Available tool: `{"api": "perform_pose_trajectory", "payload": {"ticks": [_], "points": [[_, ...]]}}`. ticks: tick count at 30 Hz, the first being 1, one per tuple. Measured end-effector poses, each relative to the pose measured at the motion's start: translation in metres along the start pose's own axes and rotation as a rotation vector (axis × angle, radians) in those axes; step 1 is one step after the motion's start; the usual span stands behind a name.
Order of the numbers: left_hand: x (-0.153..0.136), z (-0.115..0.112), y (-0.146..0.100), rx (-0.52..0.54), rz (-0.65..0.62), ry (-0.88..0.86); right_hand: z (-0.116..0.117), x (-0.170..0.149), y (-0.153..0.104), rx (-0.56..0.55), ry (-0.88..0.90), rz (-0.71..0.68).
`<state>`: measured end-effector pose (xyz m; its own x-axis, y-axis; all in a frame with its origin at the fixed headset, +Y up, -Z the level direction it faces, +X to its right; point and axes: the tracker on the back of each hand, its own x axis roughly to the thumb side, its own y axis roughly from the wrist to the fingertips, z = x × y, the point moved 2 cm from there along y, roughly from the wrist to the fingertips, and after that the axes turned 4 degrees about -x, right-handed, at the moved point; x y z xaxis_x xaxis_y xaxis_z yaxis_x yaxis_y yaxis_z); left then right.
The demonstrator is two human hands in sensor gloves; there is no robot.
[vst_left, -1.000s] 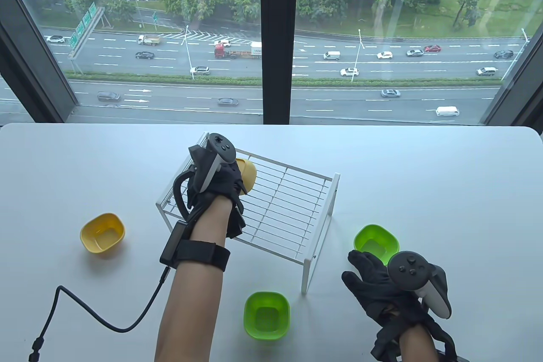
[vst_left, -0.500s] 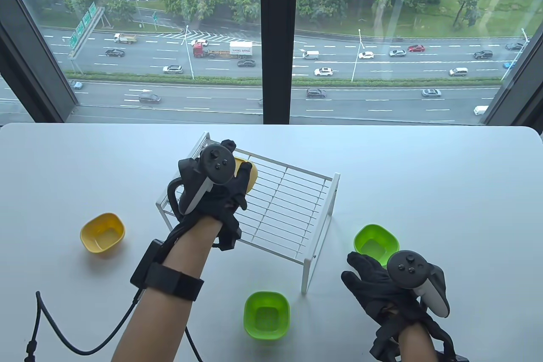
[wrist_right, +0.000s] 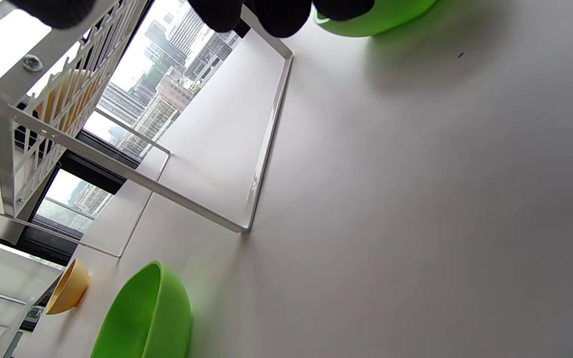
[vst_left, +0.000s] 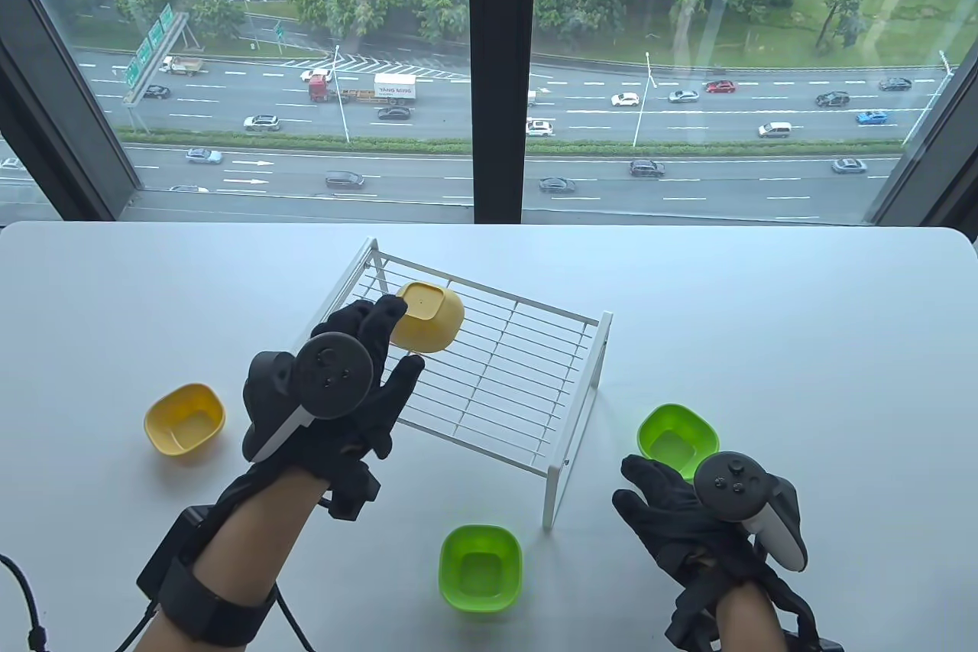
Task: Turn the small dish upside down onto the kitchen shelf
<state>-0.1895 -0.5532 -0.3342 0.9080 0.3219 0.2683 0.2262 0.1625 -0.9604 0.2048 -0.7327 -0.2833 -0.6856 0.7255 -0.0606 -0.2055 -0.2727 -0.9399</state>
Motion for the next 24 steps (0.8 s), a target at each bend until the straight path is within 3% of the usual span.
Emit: {"api": "perform_pose_trajectory", "payload": {"ticks": [11,15,24], "points": [[-0.032,0.006,-0.025,0.020,-0.020,-0.033,0.001,0.000,-0.001,0.010,0.001,0.004],[-0.047,0.001,-0.029,-0.030,0.005,-0.051,0.002,0.000,-0.001,0.014,0.005,0.010],[-0.079,-0.011,-0.037,-0.039,0.017,-0.069,0.003,-0.001,0.000,0.020,0.003,0.019]]}}
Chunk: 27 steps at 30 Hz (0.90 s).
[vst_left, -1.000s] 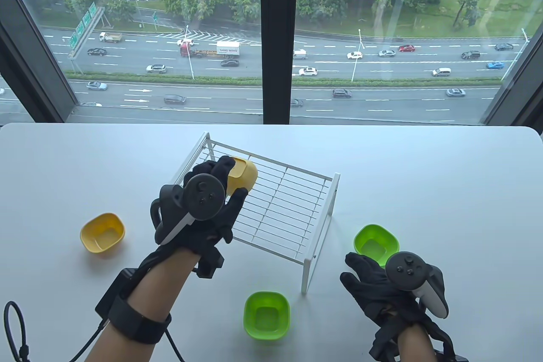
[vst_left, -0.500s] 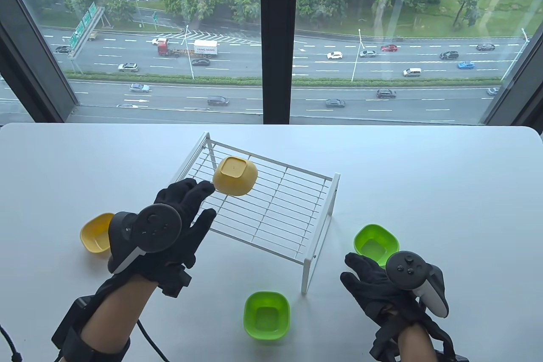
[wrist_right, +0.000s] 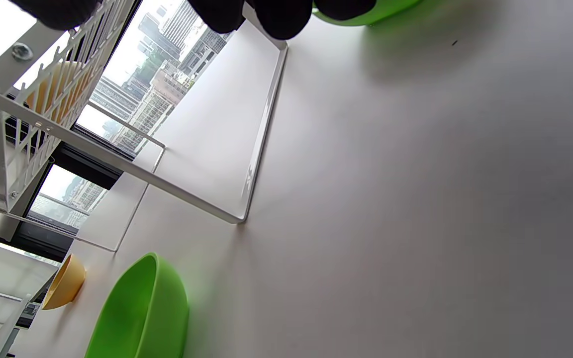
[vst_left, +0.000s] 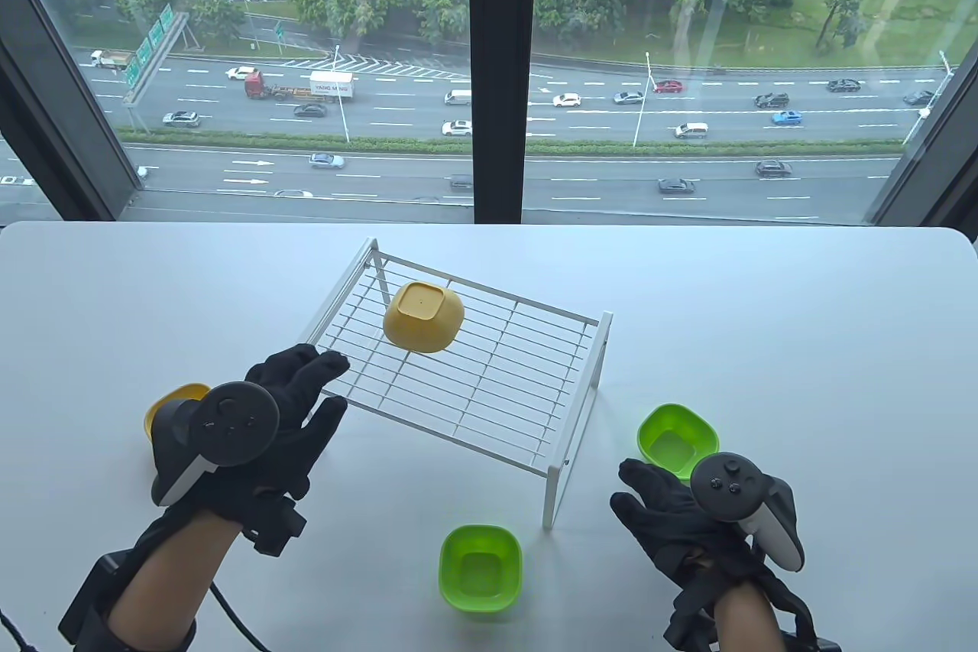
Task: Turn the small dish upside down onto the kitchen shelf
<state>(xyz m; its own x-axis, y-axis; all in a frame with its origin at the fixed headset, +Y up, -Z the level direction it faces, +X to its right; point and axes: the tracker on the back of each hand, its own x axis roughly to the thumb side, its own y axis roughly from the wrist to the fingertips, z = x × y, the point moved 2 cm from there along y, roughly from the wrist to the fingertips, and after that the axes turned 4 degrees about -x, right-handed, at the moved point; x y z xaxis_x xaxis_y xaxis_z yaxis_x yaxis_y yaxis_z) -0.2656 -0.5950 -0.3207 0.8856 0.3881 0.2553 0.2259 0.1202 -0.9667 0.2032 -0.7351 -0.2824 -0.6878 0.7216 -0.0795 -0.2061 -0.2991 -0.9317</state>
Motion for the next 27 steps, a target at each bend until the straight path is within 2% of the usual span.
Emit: {"api": "perform_pose_trajectory", "payload": {"ticks": [11,15,20,27], "points": [[-0.055,-0.001,-0.013,0.024,0.062,-0.137,-0.001,-0.003,0.000,-0.012,0.024,0.026],[-0.071,-0.004,-0.018,0.073,0.075,-0.076,0.000,-0.001,-0.001,-0.010,0.007,0.024],[-0.094,-0.010,-0.017,0.060,0.130,-0.051,0.004,0.004,-0.003,-0.002,-0.033,0.013],[-0.126,-0.016,-0.018,-0.005,0.280,-0.007,0.005,0.007,-0.004,0.002,-0.056,0.003]]}}
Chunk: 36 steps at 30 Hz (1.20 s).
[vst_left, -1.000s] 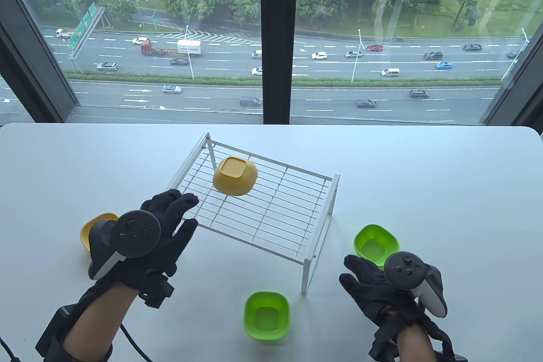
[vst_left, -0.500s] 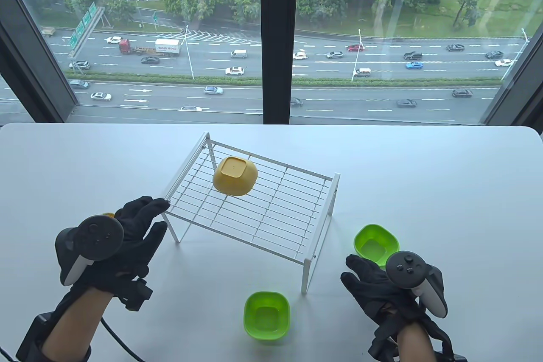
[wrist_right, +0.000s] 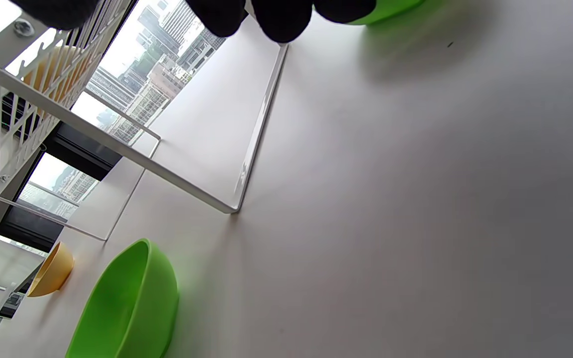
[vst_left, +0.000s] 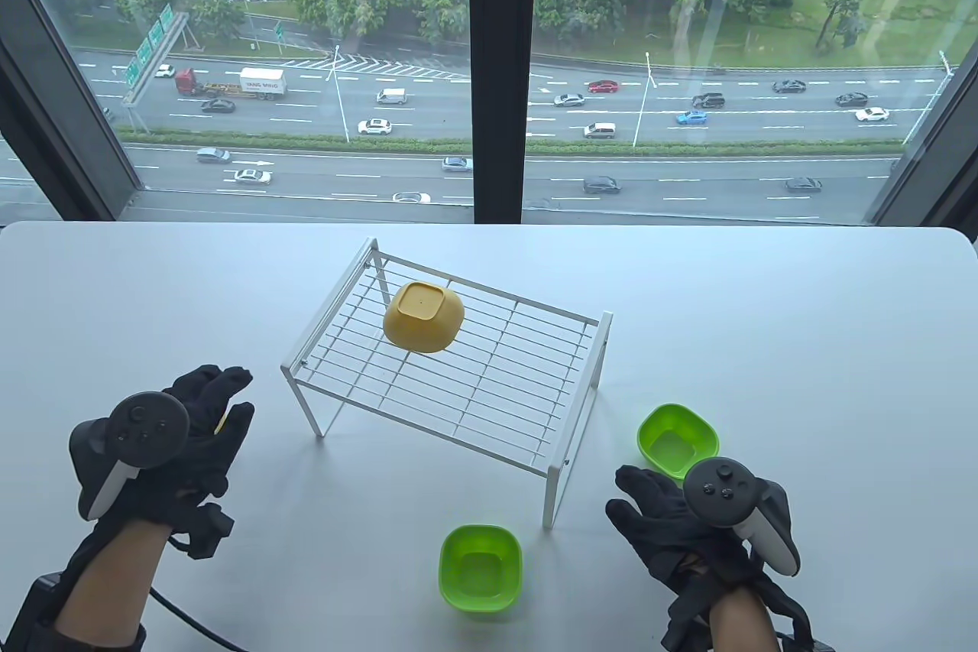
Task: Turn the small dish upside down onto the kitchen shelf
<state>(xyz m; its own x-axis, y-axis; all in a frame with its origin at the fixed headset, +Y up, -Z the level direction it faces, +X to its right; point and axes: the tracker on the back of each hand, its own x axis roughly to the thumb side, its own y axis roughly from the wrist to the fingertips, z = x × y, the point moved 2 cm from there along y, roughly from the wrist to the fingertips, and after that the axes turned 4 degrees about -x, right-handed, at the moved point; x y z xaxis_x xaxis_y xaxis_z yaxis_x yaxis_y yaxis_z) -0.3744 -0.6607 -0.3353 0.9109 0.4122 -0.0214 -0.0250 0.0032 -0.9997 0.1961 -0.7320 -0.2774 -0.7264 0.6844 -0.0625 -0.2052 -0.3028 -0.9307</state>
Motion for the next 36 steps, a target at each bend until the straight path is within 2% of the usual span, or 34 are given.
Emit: {"api": "perform_pose_trajectory", "payload": {"ticks": [14,24,36], "points": [[-0.057,-0.038,0.019,-0.191,0.322,0.086,0.009,0.000,0.000,0.015,-0.016,0.018],[-0.084,-0.066,0.027,-0.293,0.441,0.185,0.008,0.000,0.001,0.013,-0.020,0.019],[-0.095,-0.076,0.024,-0.351,0.536,0.313,0.009,0.001,0.002,0.018,-0.047,-0.001]]}}
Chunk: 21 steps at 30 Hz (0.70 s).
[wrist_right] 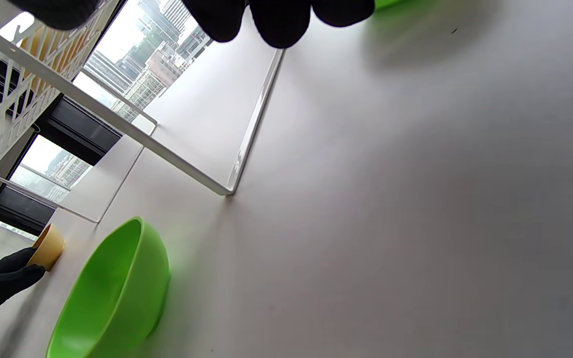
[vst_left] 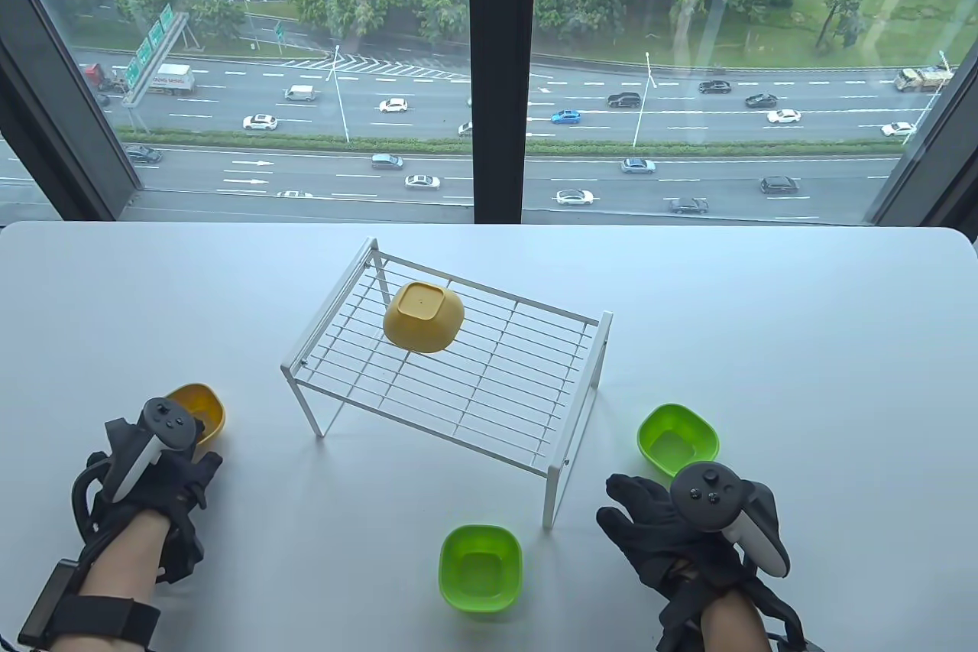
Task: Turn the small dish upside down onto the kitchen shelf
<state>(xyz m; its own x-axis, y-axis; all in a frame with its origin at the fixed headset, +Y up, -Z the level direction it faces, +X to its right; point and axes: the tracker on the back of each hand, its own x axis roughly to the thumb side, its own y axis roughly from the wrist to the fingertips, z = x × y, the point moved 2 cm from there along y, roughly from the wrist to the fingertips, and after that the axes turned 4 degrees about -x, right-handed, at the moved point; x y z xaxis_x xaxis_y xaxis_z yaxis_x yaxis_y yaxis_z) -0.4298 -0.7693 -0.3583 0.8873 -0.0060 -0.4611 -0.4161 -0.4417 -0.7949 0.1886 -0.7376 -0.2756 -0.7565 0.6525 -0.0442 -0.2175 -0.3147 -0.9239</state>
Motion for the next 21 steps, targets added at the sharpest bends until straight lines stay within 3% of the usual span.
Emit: {"api": "perform_pose_trajectory", "payload": {"ticks": [21], "points": [[0.0091,0.0074,-0.0018,0.076,-0.031,0.038,-0.0014,-0.0005,0.0007,-0.003,0.026,-0.011]]}}
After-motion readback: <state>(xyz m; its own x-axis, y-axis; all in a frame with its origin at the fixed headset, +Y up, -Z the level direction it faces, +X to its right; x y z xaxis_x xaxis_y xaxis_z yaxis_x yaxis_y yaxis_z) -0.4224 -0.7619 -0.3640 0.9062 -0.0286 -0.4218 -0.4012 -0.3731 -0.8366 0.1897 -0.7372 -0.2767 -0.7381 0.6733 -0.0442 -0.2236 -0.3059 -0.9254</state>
